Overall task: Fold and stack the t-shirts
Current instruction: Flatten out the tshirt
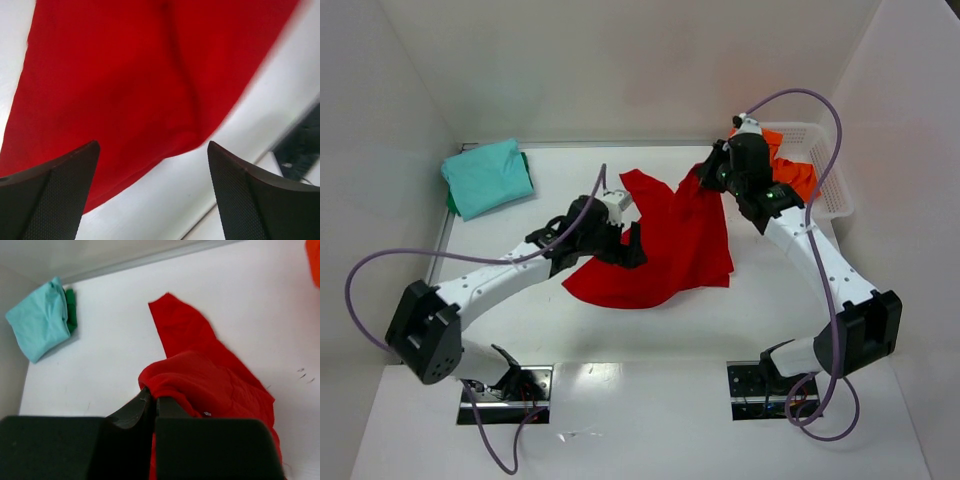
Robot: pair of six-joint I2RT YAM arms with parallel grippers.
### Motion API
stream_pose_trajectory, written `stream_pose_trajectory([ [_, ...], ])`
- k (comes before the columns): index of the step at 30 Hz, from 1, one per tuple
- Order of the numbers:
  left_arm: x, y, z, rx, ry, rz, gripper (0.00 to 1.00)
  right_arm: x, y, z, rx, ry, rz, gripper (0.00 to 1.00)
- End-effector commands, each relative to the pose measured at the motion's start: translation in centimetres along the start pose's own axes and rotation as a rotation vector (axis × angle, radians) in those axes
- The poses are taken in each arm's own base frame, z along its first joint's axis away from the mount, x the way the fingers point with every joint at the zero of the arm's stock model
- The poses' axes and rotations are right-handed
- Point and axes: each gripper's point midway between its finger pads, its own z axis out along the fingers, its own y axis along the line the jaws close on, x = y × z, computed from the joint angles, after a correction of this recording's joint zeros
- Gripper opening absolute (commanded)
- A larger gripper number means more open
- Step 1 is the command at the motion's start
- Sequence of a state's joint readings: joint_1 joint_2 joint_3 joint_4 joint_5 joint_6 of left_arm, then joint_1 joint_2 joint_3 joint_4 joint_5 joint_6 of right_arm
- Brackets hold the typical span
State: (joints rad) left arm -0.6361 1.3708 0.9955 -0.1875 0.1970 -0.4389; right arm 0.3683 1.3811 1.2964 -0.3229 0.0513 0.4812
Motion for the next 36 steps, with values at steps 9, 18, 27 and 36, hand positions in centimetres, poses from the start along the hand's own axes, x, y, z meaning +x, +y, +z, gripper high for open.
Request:
stream_pose_trajectory([
  [9,4.2,4.7,5.5,-0.209,0.137,-0.175,0.62,-7.6,0.8,-1.5,-0.009,-0.213,-0.013,0.0],
  [18,7.5,6.3,8.8,-0.243,0.27,-0.2,0.36,-6.8,-0.5,-2.2,0.028,-0.202,-0.01,0.0],
  [27,9.4,8.6,9.5,-0.38,0.359,-0.245,0.34,-7.0,-0.2,-3.0,0.014,-0.208,-0.001,0.0],
  [36,8.8,14.1,8.8,-0.437,0.335,-0.452,0.0,-6.1,-0.4,-3.2,0.012,-0.189,0.016,0.01],
])
